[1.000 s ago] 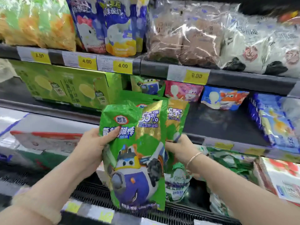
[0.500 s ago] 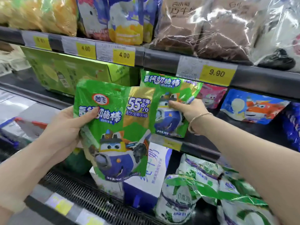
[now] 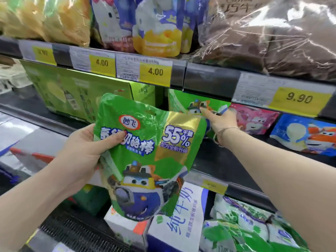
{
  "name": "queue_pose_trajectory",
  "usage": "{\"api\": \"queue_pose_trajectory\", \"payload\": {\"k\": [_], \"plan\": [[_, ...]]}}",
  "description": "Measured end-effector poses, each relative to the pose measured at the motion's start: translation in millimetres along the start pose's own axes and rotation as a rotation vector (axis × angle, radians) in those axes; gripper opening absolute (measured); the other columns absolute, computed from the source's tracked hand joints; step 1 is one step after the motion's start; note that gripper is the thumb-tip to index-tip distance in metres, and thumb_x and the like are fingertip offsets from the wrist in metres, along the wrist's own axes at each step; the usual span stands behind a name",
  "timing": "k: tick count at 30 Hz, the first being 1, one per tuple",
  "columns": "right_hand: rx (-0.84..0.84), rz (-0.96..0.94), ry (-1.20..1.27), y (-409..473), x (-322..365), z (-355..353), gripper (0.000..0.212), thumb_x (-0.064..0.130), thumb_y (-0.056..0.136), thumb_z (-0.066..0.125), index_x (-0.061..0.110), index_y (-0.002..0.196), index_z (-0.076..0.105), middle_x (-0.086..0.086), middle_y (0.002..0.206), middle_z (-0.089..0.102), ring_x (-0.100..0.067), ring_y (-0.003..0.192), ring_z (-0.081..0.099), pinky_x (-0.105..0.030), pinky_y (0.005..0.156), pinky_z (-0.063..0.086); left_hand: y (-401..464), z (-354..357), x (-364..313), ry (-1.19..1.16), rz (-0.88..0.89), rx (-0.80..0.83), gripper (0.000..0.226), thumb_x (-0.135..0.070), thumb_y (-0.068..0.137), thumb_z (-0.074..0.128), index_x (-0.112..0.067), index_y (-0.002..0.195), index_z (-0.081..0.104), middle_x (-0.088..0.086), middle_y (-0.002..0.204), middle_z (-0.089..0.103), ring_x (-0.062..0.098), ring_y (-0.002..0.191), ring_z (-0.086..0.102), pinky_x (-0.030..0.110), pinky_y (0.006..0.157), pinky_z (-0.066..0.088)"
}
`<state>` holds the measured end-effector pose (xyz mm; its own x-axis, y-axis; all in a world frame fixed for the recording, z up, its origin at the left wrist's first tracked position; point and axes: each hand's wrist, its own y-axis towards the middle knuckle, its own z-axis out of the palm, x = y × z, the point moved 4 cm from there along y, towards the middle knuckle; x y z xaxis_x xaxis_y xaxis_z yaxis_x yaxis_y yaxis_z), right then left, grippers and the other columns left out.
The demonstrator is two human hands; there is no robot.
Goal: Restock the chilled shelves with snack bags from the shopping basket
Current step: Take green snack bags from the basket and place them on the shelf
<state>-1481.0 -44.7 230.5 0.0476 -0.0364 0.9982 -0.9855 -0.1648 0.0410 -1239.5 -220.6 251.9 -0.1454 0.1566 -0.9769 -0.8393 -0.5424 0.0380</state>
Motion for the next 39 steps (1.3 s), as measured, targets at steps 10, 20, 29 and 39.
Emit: {"api": "queue_pose_trajectory", "payload": {"k": [10,20,29,39], "plan": [[0.17,0.085,-0.091,13,1,16,0.026,0.002,0.078,0.068,0.013,0.061,0.05,0.007,0.044,0.061,0.003,0.036,0.055,-0.013,0.038,0.046,21,6,14,-0.035,0.024,0.037,0.061,-0.043,0.02,0.091,-0.02,0.075,0.076,0.002,0.078,0.077,0.014,0.068,0.073,0.024,0.057,0.058],[0.375,0.176,0.359,-103,-1,-30,0.053,0.066,0.06,0.06,0.018,0.079,0.072,-0.007,0.078,0.075,-0.02,0.069,0.071,-0.035,0.058,0.059,41,44,20,0.152,-0.221,-0.022,0.018,-0.015,0.055,0.078,-0.008,0.069,0.068,0.007,0.058,0.073,0.018,0.049,0.069,0.026,0.042,0.054],[0.546,0.109,0.033,-117,-12,-13,0.044,0.012,0.062,0.083,0.025,0.099,0.063,0.001,0.091,0.076,-0.018,0.079,0.073,-0.036,0.06,0.059,81,70,13,0.156,-0.195,-0.155,0.017,-0.022,0.067,0.08,-0.014,0.071,0.065,0.012,0.079,0.072,0.019,0.051,0.067,0.034,0.049,0.057],[0.295,-0.096,0.037,-55,-21,1,0.045,-0.001,0.066,0.078,0.029,0.092,0.059,0.008,0.088,0.072,-0.004,0.076,0.07,-0.026,0.06,0.058,99,66,2,0.397,0.001,-0.001,0.075,-0.036,0.083,0.064,-0.019,0.144,0.024,0.011,0.132,0.054,0.026,0.119,0.053,0.044,0.101,0.044]]}}
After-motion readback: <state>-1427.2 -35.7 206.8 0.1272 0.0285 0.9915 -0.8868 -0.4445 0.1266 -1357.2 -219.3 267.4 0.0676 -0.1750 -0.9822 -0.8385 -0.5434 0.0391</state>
